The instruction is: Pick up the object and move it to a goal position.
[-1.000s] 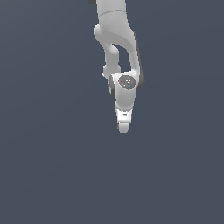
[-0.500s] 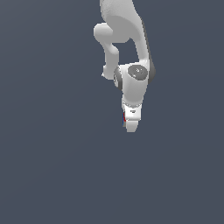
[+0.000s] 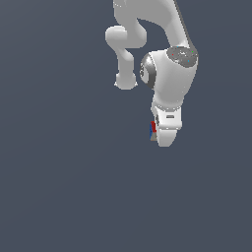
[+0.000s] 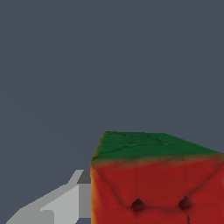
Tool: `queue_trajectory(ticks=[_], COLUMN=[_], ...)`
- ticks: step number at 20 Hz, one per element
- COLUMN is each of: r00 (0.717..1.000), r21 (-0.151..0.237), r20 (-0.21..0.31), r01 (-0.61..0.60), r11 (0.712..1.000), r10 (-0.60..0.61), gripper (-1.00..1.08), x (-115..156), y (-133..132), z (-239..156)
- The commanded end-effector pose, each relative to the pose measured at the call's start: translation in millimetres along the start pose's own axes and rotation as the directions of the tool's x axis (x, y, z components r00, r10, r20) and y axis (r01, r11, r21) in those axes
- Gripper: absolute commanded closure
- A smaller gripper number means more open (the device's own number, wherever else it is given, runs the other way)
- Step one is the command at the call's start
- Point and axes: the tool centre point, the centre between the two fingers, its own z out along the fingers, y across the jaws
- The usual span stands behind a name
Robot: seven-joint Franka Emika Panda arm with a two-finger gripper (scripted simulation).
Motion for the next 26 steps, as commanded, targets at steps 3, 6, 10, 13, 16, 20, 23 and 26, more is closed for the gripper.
queue_trajectory(ticks=[3, 6, 10, 13, 16, 20, 23, 26], r00=[1.0, 1.0, 1.0, 1.0, 1.0, 1.0, 1.0, 1.0], r21=[-0.001, -0.001, -0.001, -0.001, -0.001, -0.001, -0.001, -0.001], r20=[0.0, 0.001, 0.001, 0.002, 0.002, 0.002, 0.003, 0.003], r01=[-0.001, -0.002, -0.002, -0.003, -0.003, -0.003, -0.003, -0.003], r11=[1.0, 1.0, 1.0, 1.0, 1.0, 1.0, 1.0, 1.0], r10=[0.001, 0.002, 0.002, 0.003, 0.003, 0.003, 0.003, 0.003], gripper=[1.08, 1.08, 1.08, 1.08, 1.08, 1.08, 1.08, 1.08], x=[16.7, 26.1, 36.6, 42.3, 46.6, 50.2, 51.9, 52.4], y=[17.1, 27.4, 38.9, 45.4, 50.4, 54.9, 56.8, 57.4], z=[-37.5, -58.2, -80.7, -92.9, -101.8, -109.6, -112.6, -113.6])
